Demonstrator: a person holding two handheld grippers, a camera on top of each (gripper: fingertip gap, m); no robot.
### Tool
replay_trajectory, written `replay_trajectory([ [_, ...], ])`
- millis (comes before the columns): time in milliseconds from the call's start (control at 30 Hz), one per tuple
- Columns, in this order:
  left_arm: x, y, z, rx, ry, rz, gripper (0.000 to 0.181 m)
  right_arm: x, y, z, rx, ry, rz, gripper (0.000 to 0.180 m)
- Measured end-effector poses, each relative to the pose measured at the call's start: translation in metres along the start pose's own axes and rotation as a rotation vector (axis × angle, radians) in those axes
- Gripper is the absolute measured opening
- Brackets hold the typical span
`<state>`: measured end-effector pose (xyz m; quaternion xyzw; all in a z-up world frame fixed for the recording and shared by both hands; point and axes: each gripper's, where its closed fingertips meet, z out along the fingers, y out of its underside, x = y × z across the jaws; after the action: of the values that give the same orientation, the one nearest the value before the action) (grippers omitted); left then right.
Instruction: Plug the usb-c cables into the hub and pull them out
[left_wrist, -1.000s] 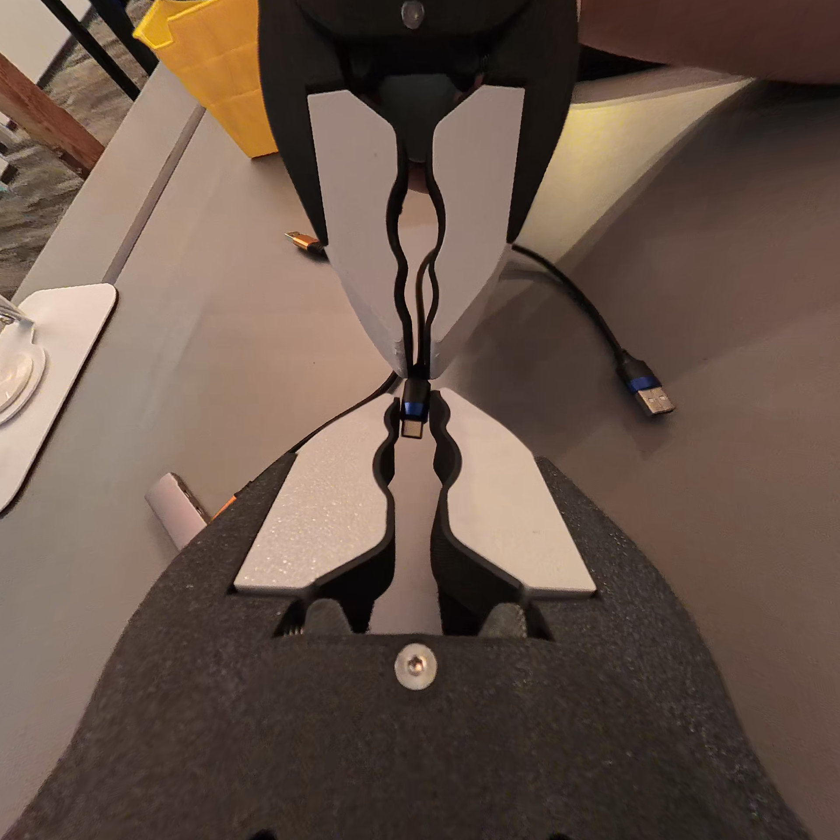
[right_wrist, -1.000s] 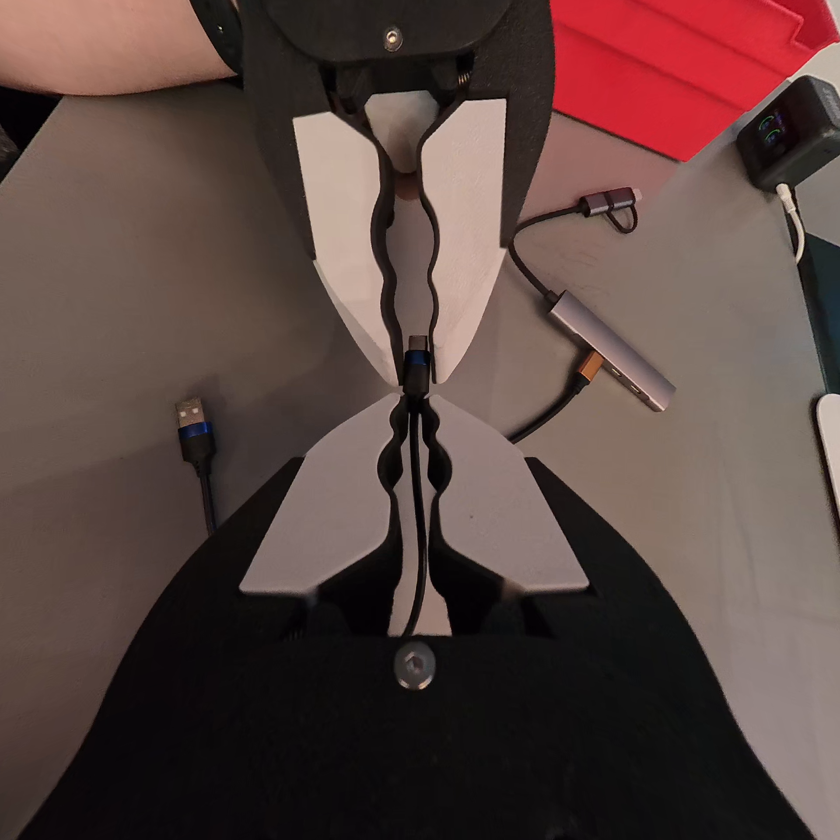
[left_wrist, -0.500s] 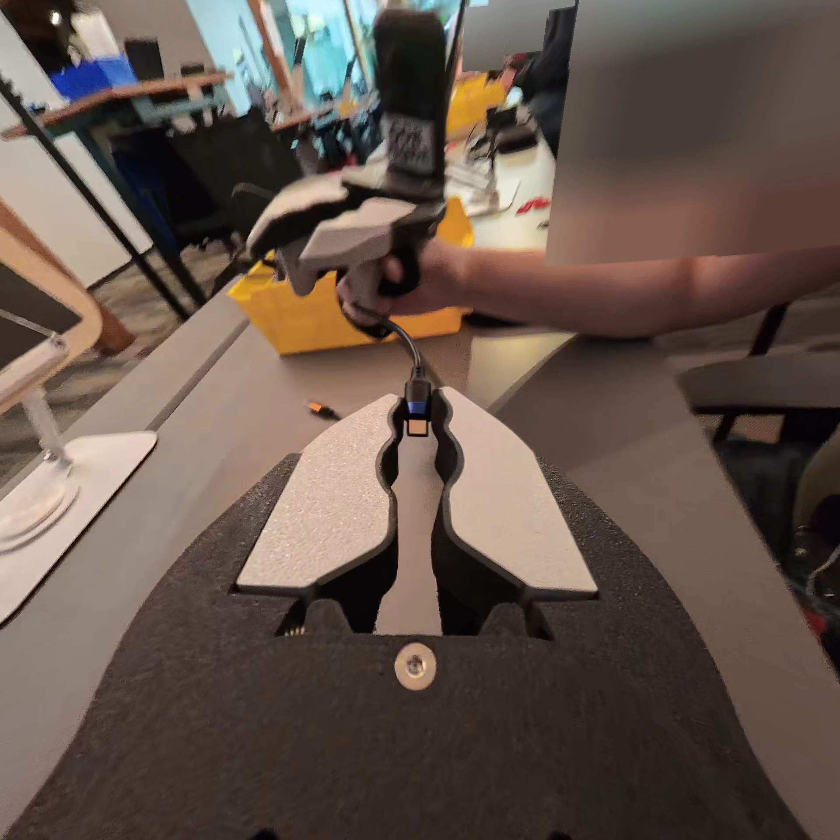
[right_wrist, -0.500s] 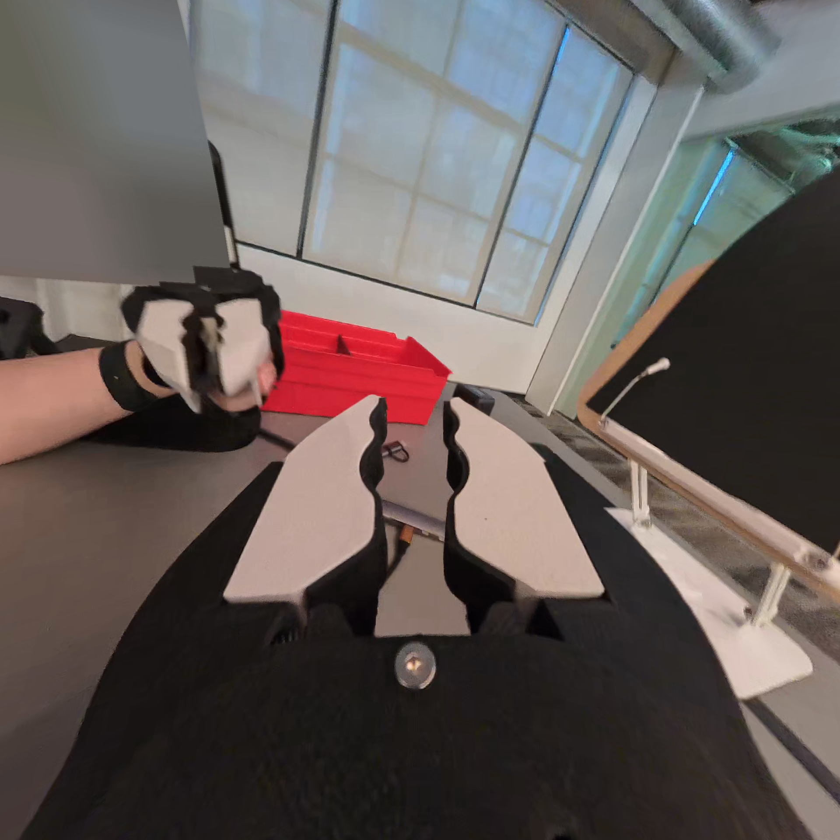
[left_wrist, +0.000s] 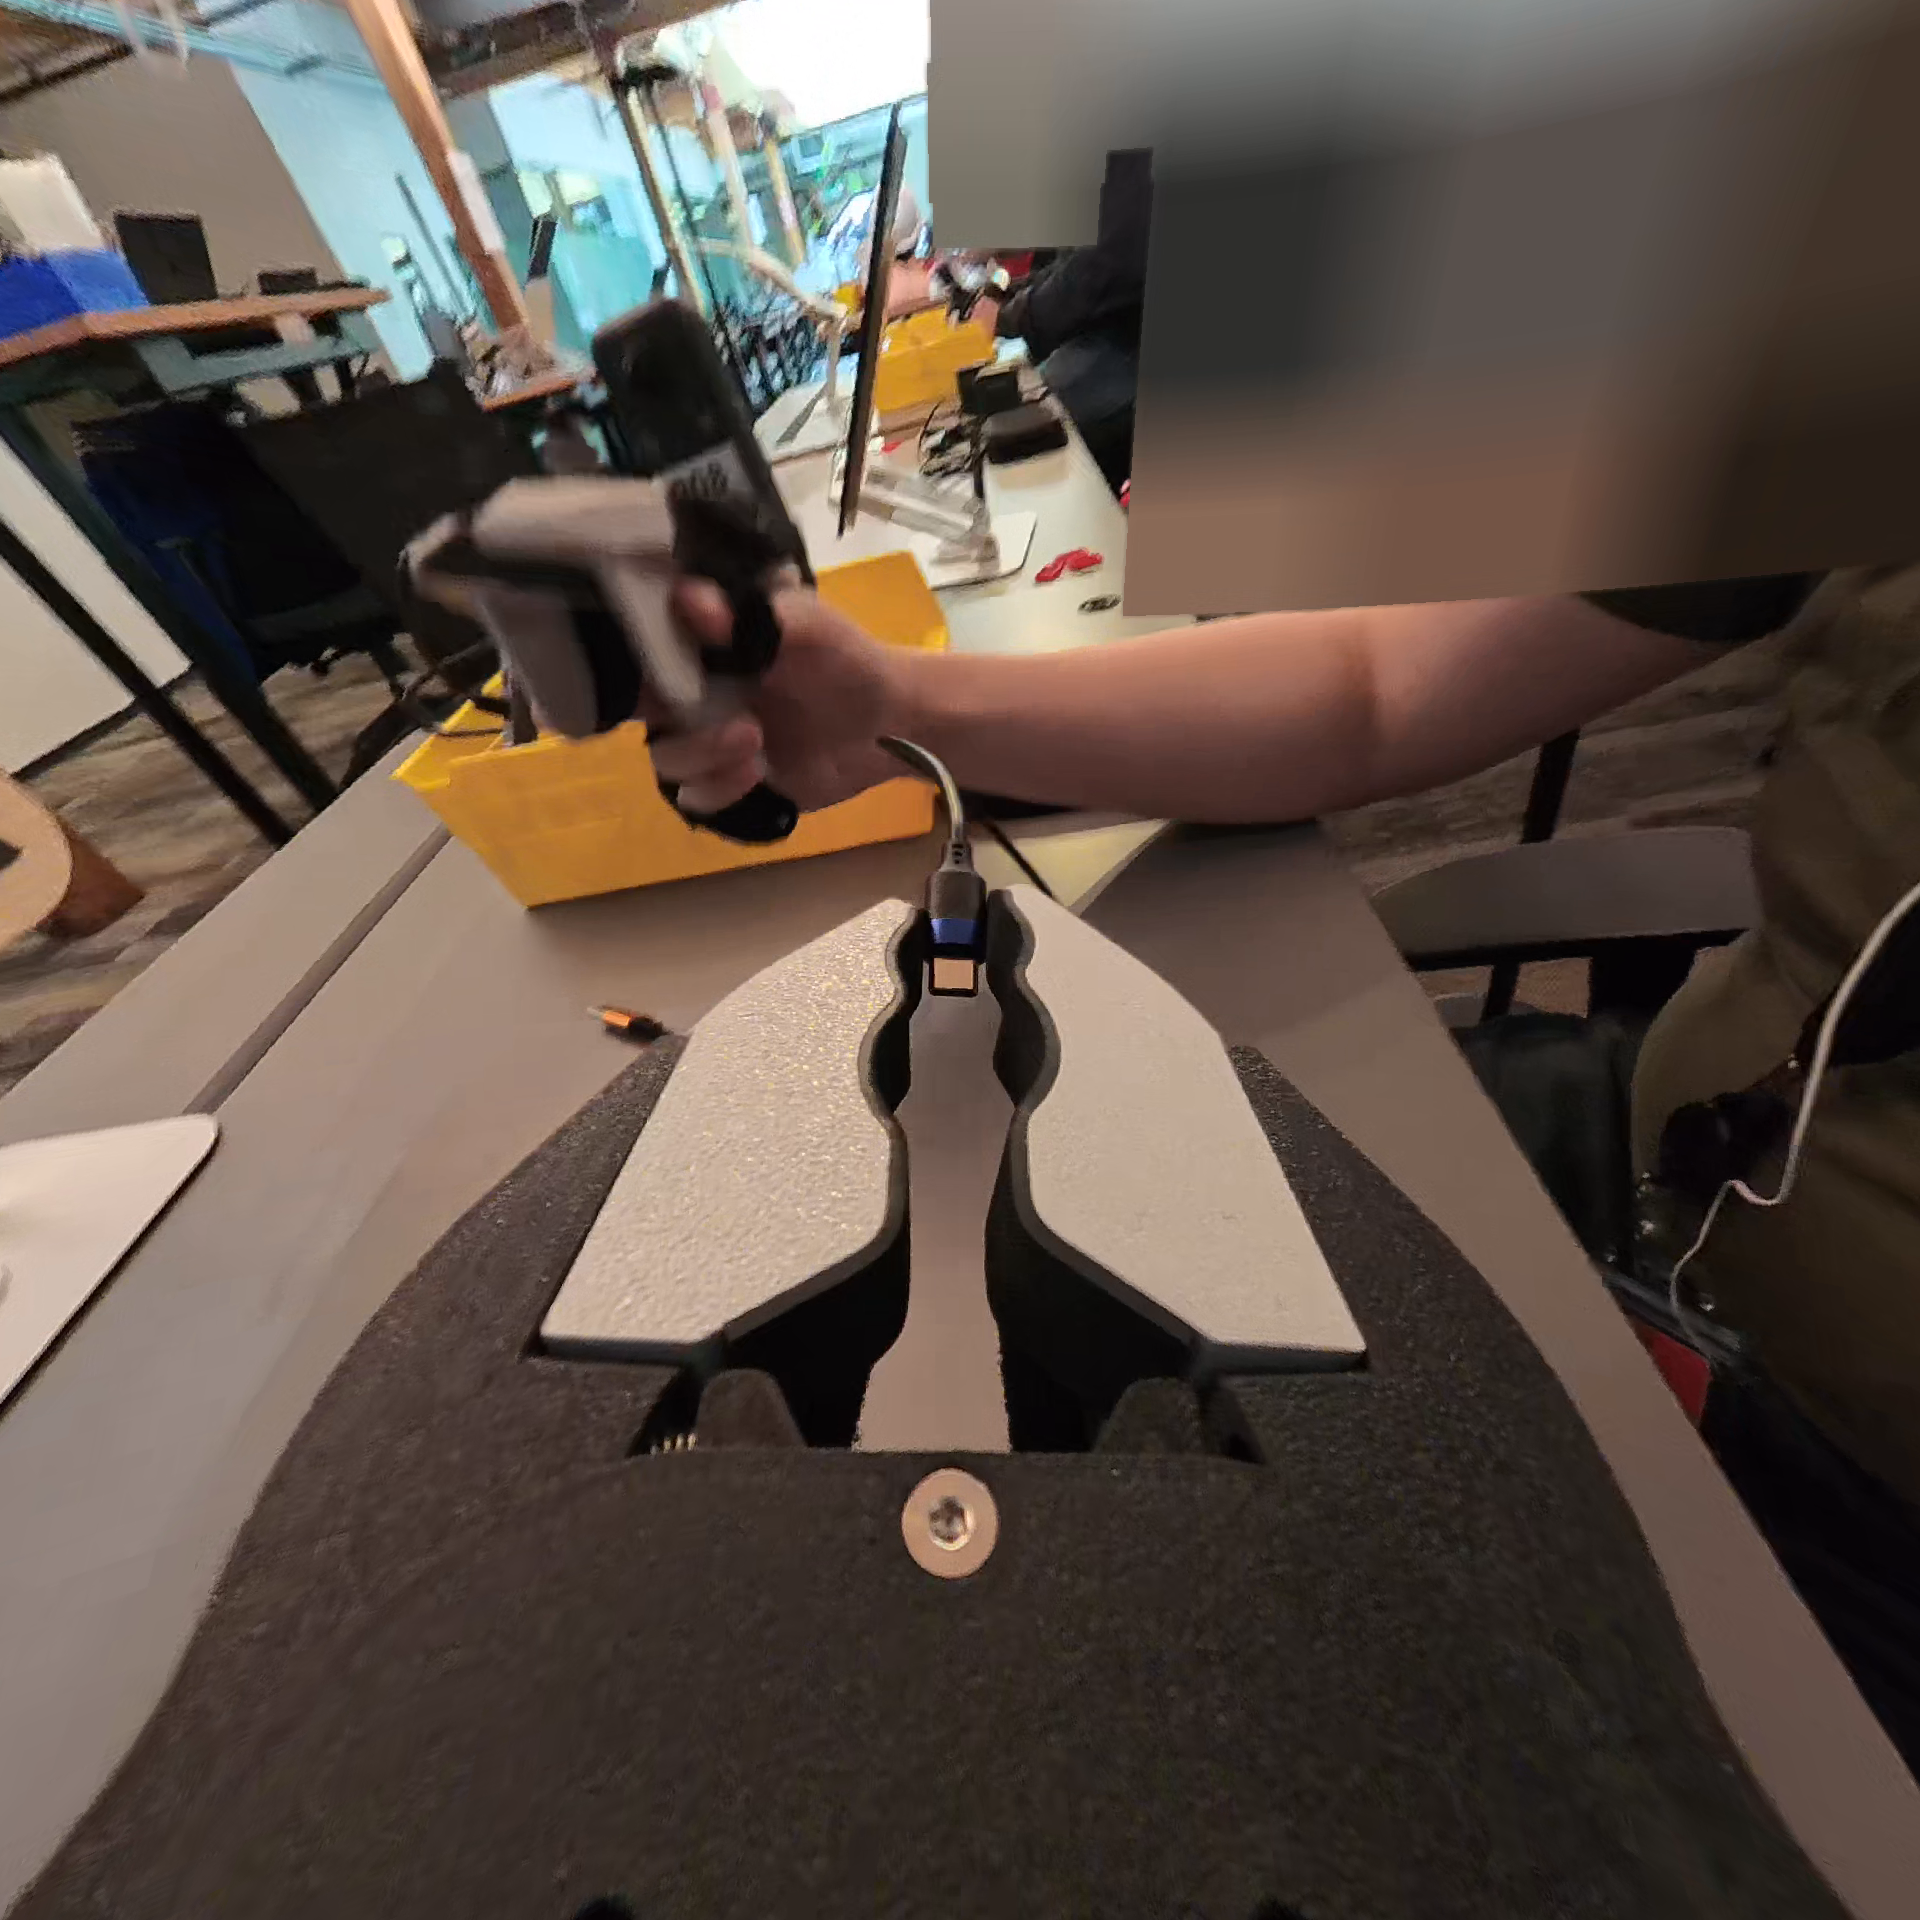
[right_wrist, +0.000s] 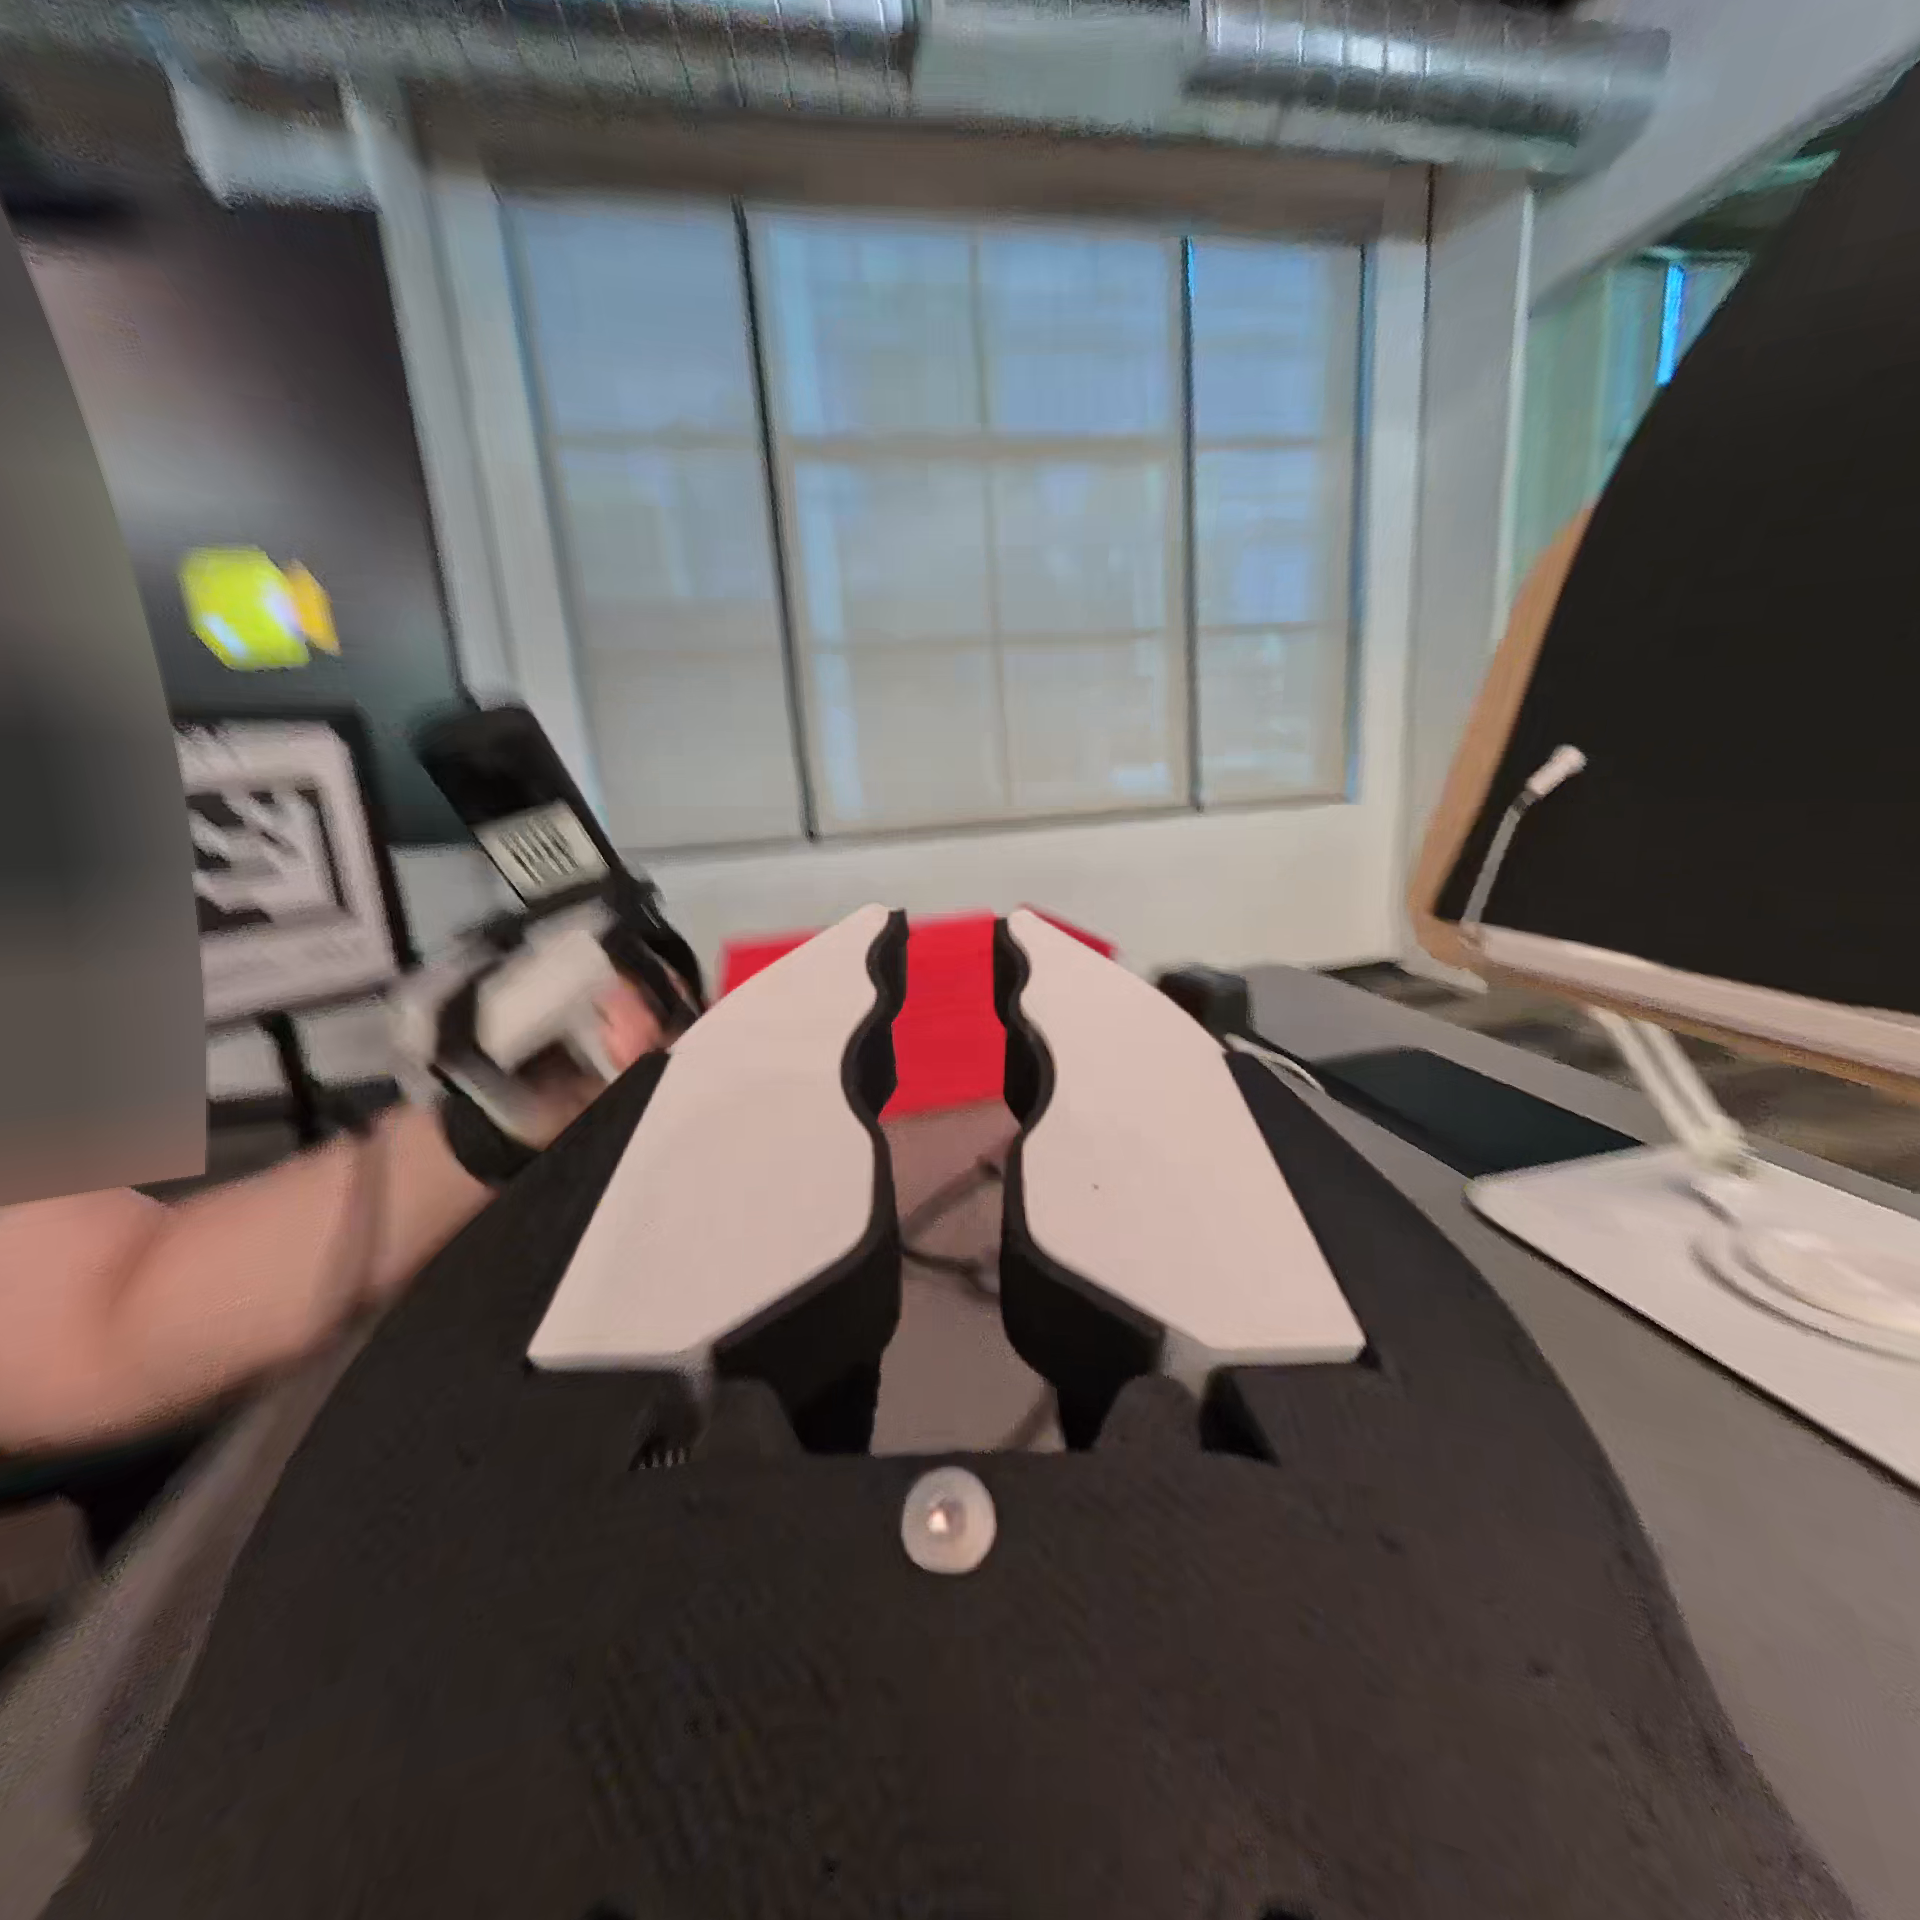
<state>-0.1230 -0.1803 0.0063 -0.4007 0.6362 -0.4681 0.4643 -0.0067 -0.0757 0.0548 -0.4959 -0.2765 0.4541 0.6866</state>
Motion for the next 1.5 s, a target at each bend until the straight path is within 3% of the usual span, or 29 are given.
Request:
replay_trajectory([
  [100, 0.001, -0.020, -0.003, 0.120, 0.005, -0.002, 0.011, -0.014, 0.059, 0.021, -0.250, -0.004, -0.275, 0.017],
  [233, -0.017, -0.022, -0.009, 0.159, -0.078, -0.045, 0.011, -0.070, 0.117, 0.048, -0.418, -0.200, -0.563, 0.023],
  [433, -0.032, 0.004, -0.007, 0.023, -0.161, -0.048, 0.011, -0.102, 0.095, 0.058, -0.291, -0.300, -0.302, 0.023],
  [567, -0.034, 0.018, -0.003, -0.056, -0.172, -0.055, 0.011, -0.100, 0.089, 0.053, -0.303, -0.342, -0.176, 0.011],
  [633, -0.036, 0.025, -0.002, -0.094, -0.180, -0.057, 0.011, -0.098, 0.096, 0.050, -0.348, -0.349, -0.191, 0.003],
  [900, -0.036, 0.031, -0.003, -0.126, -0.170, -0.089, 0.011, -0.102, 0.096, 0.050, -0.333, -0.366, -0.194, 0.013],
  [1067, -0.035, 0.037, -0.003, -0.161, -0.166, -0.095, 0.011, -0.098, 0.089, 0.050, -0.297, -0.345, -0.187, 0.006],
  [1500, -0.034, 0.044, 0.002, -0.197, -0.145, -0.116, 0.011, -0.096, 0.103, 0.038, -0.468, -0.360, -0.335, 0.013],
])
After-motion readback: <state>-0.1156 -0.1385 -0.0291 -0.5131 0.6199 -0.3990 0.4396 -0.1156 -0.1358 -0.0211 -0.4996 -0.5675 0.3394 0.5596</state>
